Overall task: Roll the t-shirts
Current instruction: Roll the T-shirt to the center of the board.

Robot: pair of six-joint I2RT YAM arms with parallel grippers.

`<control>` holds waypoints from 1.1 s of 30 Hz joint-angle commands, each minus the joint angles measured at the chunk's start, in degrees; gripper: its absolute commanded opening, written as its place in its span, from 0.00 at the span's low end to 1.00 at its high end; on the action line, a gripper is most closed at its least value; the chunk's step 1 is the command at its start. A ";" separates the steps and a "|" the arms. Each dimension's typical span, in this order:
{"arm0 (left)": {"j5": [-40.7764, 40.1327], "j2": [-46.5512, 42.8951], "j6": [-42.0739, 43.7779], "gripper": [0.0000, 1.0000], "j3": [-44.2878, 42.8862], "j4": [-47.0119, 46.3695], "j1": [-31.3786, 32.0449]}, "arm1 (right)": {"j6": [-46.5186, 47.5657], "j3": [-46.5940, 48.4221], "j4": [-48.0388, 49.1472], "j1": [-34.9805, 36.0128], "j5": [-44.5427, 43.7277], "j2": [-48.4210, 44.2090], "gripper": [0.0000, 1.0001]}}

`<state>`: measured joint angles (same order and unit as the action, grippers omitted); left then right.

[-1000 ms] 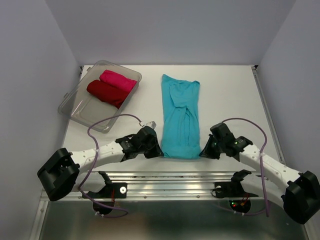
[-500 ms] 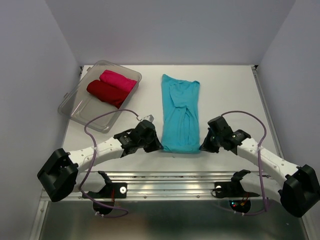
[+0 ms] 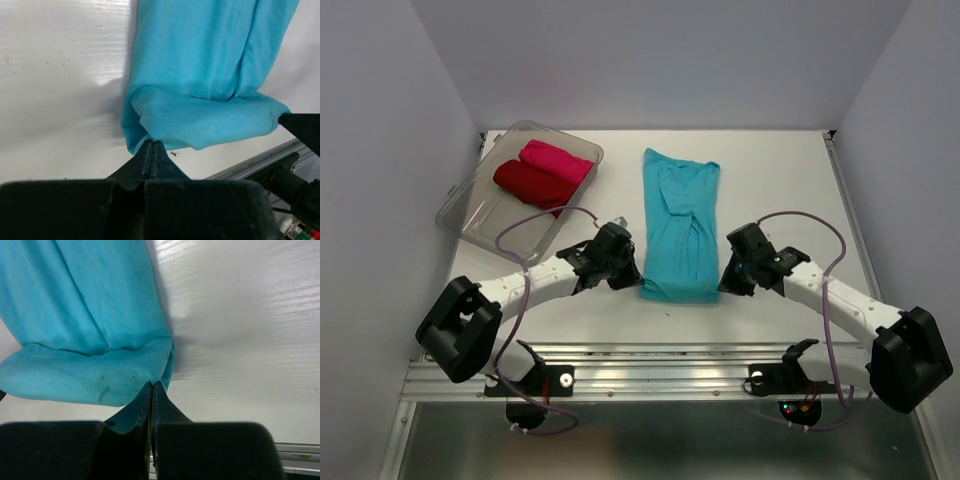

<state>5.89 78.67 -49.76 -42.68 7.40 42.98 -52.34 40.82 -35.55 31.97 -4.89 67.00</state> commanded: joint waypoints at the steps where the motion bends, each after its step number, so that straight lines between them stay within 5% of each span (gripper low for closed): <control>1: 0.61 1.13 3.09 0.00 -2.85 0.07 -1.58 | 1.45 3.56 1.89 0.47 -3.81 1.64 0.02; 24: -0.17 12.91 8.97 0.00 -10.67 -0.28 -4.48 | 6.54 9.81 7.16 -0.59 -9.26 15.96 0.06; 29: -1.93 15.36 12.05 0.23 -15.41 2.61 -4.57 | 7.33 11.91 8.04 -1.20 -10.85 17.55 0.12; 30: -2.11 15.37 12.40 0.35 -16.12 2.97 -4.57 | 7.42 12.70 8.04 -1.20 -11.02 16.94 0.15; 33: -3.43 14.32 13.63 0.49 -17.88 4.20 -4.66 | 7.95 13.50 6.99 -1.20 -11.64 15.18 0.33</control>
<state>5.26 94.78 -39.29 -56.69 9.45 38.72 -45.74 50.63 -29.98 31.09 -13.34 84.71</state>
